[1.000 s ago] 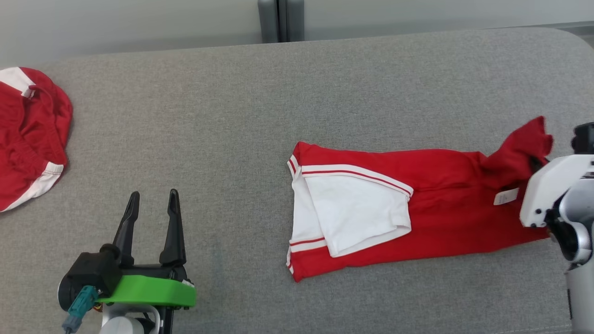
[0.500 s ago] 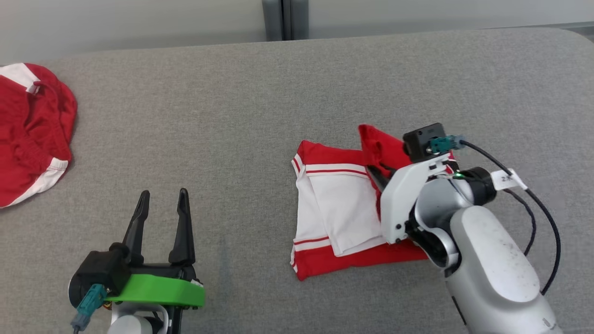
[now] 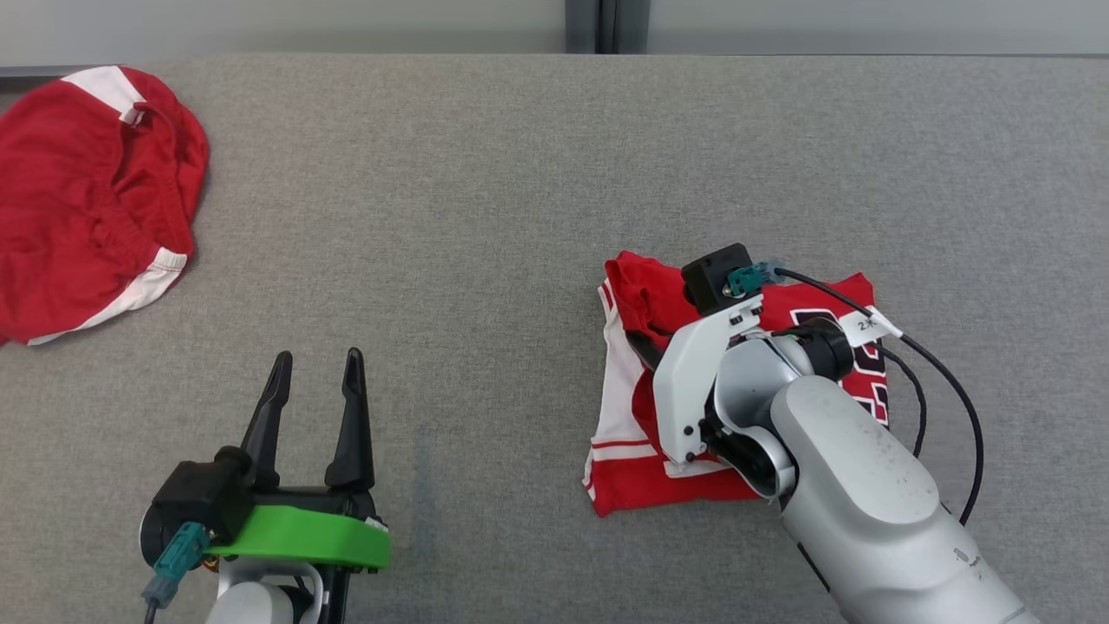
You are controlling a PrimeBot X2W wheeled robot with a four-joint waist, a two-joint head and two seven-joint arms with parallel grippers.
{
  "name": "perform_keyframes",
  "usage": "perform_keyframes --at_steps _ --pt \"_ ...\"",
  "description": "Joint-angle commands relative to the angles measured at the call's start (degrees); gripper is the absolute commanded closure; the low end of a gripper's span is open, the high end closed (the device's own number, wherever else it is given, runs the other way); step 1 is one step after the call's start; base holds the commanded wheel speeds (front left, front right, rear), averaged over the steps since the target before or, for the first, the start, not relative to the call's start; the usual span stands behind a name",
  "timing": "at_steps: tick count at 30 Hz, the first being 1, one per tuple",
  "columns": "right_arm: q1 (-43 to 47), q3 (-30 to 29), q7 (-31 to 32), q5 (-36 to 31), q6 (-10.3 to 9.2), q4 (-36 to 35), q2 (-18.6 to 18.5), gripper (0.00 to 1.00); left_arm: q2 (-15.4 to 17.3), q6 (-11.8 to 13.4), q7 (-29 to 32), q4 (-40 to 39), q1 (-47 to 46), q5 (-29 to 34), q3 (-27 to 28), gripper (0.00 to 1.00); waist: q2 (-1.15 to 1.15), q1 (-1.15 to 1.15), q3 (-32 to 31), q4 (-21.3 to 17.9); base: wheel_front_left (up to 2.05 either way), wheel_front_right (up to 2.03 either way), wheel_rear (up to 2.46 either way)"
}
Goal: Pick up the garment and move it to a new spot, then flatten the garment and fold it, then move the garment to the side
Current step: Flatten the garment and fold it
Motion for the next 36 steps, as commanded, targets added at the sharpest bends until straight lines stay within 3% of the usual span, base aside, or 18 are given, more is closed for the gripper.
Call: perform_keyframes --at_steps 1,3,4,5,6,11,17,20,28,33,34,35,36 --pt "-0.9 0.7 -0.4 0.9 -0.03 1.1 -0.1 1.0 0.1 0.2 -0.2 0.2 -0.8 -0.4 -0.2 0.0 0.0 0.0 0.2 0.6 0.0 0.0 0.0" --pt "-1.4 1.5 -1.0 1.3 -0.03 2.8 -0.1 1.0 0.1 0.2 -0.2 0.3 -1.1 -0.6 -0.4 0.0 0.0 0.0 0.3 0.9 0.0 0.0 0.0" --pt "-1.7 1.9 -1.5 1.6 -0.03 3.5 -0.1 0.95 0.1 0.2 -0.2 0.4 -1.2 -0.6 -0.4 0.0 0.0 0.0 0.2 1.0 0.0 0.0 0.0" --pt "-1.9 2.1 -1.9 1.8 -0.03 4.0 -0.1 0.79 0.1 0.2 -0.2 0.4 -1.3 -0.6 -0.4 0.0 0.0 0.0 0.2 1.1 0.0 0.0 0.0" --pt "-2.1 2.4 -2.3 2.1 -0.03 4.6 -0.1 0.0 0.1 0.2 -0.2 0.5 -1.4 -0.7 -0.4 0.0 0.0 0.0 0.2 1.1 0.0 0.0 0.0" --pt "-2.0 3.3 -5.2 6.2 -0.03 4.5 -0.1 0.0 0.1 0.3 -0.2 0.7 -0.5 -0.6 -0.2 0.0 0.0 0.0 -0.8 0.7 0.0 0.0 0.0" --pt "-0.7 2.0 -10.0 14.6 -0.03 -1.8 -0.1 0.0 0.1 0.3 -0.2 0.6 1.4 0.3 0.7 0.0 0.0 0.0 -2.9 -1.0 0.0 0.0 0.0" --pt "0.1 -2.3 -13.6 11.6 -0.03 -4.5 -0.5 0.0 0.1 0.2 -0.2 0.5 2.1 0.6 1.2 0.0 0.0 0.0 -4.2 -2.0 0.0 0.0 0.0" --pt "8.1 -17.6 -21.6 -6.0 -0.02 -11.3 -6.7 0.0 0.1 0.0 -0.2 0.5 3.8 0.5 1.1 0.0 0.0 0.0 -6.6 -3.9 0.0 0.0 0.0" --pt "15.0 -24.1 -24.1 -12.4 -0.02 -12.9 -5.8 0.0 0.1 0.3 -0.2 0.2 3.9 0.4 0.9 0.0 0.0 0.0 -6.6 -4.3 0.0 0.0 0.0" --pt "15.8 -24.9 -24.7 -13.1 -0.02 -12.9 -5.5 0.57 0.1 0.3 -0.2 0.2 3.8 0.4 0.9 0.0 0.0 0.0 -6.4 -4.4 0.0 0.0 0.0" --pt "16.8 -25.3 -25.1 -14.0 -0.02 -12.5 -5.1 1.0 0.1 0.3 -0.2 0.1 3.6 0.4 0.9 0.0 0.0 0.0 -6.1 -4.5 0.0 0.0 0.0" --pt "17.4 -25.4 -25.3 -14.4 -0.02 -11.7 -4.8 1.0 0.1 0.3 -0.2 0.1 3.3 0.4 0.9 0.0 0.0 0.0 -5.9 -4.4 0.0 0.0 0.0"
